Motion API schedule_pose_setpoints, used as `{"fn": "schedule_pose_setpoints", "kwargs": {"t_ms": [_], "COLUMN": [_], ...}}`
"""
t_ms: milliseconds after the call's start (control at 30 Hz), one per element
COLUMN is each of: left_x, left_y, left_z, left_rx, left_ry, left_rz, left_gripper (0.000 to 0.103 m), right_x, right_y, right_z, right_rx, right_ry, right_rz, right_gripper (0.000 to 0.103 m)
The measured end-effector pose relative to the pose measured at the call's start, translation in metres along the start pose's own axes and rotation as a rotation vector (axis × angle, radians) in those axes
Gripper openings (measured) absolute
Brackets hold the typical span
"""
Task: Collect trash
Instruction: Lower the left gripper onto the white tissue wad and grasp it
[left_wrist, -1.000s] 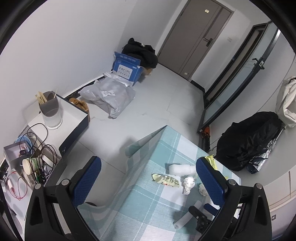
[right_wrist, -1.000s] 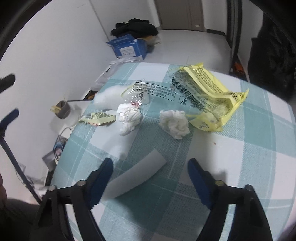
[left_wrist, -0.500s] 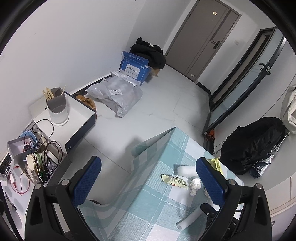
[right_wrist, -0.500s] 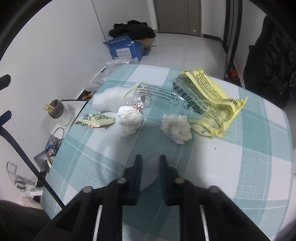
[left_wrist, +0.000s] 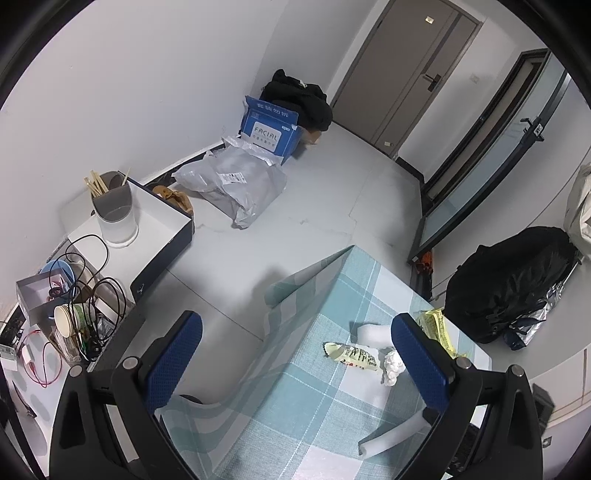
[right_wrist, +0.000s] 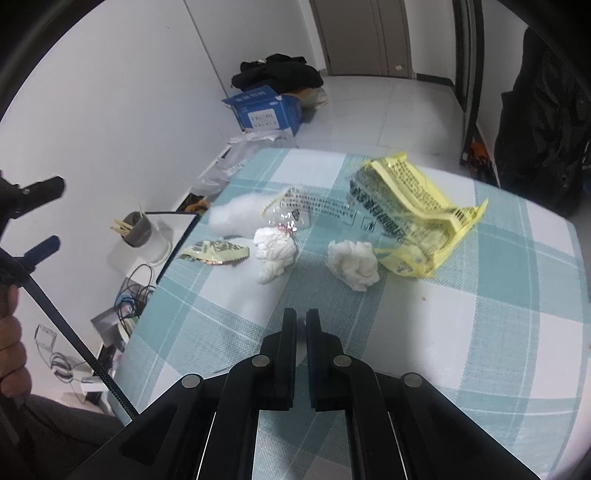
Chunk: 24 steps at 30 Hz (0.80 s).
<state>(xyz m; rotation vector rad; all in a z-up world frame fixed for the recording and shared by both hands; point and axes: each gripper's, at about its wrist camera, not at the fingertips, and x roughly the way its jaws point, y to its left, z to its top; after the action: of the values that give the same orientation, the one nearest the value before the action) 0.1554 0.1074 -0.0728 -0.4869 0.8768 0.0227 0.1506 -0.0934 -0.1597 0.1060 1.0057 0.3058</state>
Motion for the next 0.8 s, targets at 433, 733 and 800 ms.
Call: {"fn": "schedule_pose_setpoints", "kwargs": {"t_ms": [433, 733, 800], "left_x": [0.028, 0.045, 0.050], "left_y": [-0.057, -0.125, -0.137], "left_z": [-0.023, -0.057, -0.066], "left_rx": [0.194, 0.453, 0.507], "left_ry": [0.089, 0.169, 0.187], "left_rz": [-0.042, -0.103, -0.100], "left_gripper": [0.100, 0.100, 0.100], "right_x": [-0.051, -0.078, -0.081], "right_y": [-0.041, -0.075, -0.087], "right_z": [-0.007, -0.017, -0.019], "right_rx": [-0.011, 0.036, 0.059], "right_ry": [-0.047, -0.098, -0.100], "right_rz": [0.003, 0.019, 0.018], "right_gripper": [0.004, 0.004, 0.004]}}
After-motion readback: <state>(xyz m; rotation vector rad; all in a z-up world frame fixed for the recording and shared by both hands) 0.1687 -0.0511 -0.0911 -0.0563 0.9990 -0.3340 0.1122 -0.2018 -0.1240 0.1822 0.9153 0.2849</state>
